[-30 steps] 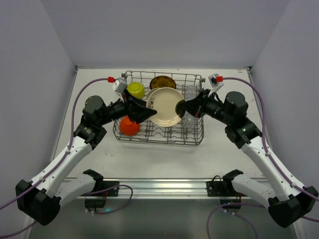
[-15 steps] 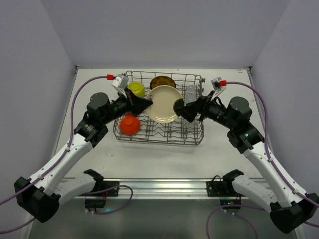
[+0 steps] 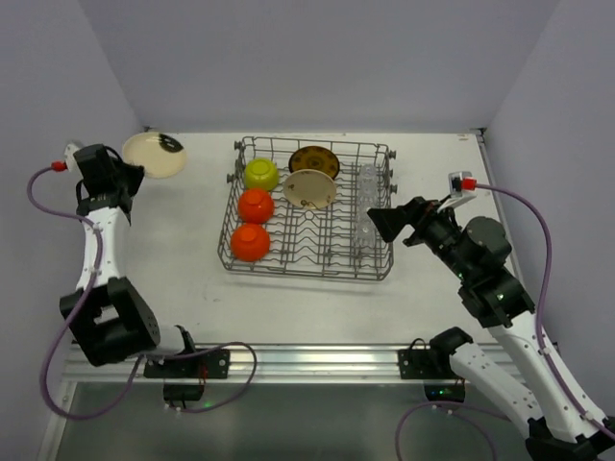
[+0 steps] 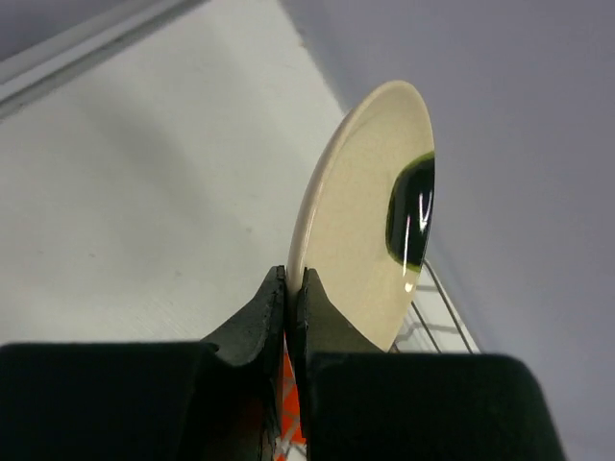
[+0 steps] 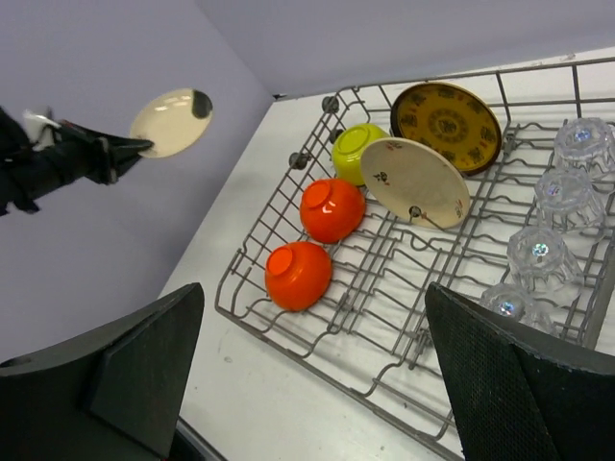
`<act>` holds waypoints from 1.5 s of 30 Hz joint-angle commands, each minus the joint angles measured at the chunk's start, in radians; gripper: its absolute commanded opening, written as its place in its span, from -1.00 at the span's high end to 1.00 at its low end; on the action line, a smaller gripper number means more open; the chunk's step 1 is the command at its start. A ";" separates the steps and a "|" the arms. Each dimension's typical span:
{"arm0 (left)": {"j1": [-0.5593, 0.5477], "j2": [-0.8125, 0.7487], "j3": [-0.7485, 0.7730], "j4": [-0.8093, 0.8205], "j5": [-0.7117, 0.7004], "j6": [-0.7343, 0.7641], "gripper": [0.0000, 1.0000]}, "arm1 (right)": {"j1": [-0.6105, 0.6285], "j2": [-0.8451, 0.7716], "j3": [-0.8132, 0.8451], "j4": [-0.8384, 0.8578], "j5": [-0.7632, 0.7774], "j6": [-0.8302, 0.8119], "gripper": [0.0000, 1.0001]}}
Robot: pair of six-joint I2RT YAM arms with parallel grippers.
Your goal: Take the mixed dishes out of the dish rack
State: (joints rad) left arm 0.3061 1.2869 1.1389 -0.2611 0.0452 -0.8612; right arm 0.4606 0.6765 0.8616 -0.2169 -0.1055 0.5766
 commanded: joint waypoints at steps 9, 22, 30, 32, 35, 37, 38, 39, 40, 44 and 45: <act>0.097 0.537 0.111 0.216 0.047 -0.164 1.00 | 0.000 -0.196 -0.110 -0.072 -0.031 -0.007 -0.98; 0.088 0.683 0.075 0.289 0.056 -0.128 0.94 | 0.000 -0.241 -0.131 -0.085 -0.053 -0.017 -0.98; 0.087 0.680 0.053 0.263 0.041 -0.124 0.37 | 0.000 -0.235 -0.142 -0.087 -0.066 -0.023 -0.98; 0.088 0.670 0.044 0.260 0.032 -0.130 0.14 | 0.000 -0.229 -0.144 -0.087 -0.072 -0.024 -0.98; 0.088 0.651 0.032 0.218 0.030 -0.134 -0.10 | 0.000 -0.232 -0.150 -0.076 -0.072 -0.024 -0.98; 0.088 0.634 0.019 0.218 0.033 -0.137 -0.24 | 0.000 -0.232 -0.151 -0.068 -0.071 -0.027 -0.98; 0.088 0.612 0.013 0.218 0.041 -0.137 -0.42 | 0.000 -0.230 -0.151 -0.061 -0.068 -0.030 -0.98; 0.088 0.602 0.006 0.217 0.048 -0.139 -0.50 | 0.000 -0.224 -0.151 -0.056 -0.063 -0.037 -0.98; 0.088 0.588 0.002 0.203 0.051 -0.142 -0.60 | 0.000 -0.216 -0.153 -0.052 -0.065 -0.043 -0.98; 0.088 0.473 -0.027 0.171 0.079 -0.148 -1.00 | 0.000 -0.170 -0.170 0.020 -0.097 -0.093 -0.98; 0.088 0.447 -0.039 0.136 0.084 -0.148 -1.00 | 0.000 -0.137 -0.170 0.034 -0.106 -0.103 -0.98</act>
State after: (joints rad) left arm 0.3969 1.8507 1.1229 -0.0704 0.1104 -1.0111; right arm 0.4606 0.4828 0.7071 -0.2745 -0.1738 0.5270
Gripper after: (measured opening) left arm 0.995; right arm 0.989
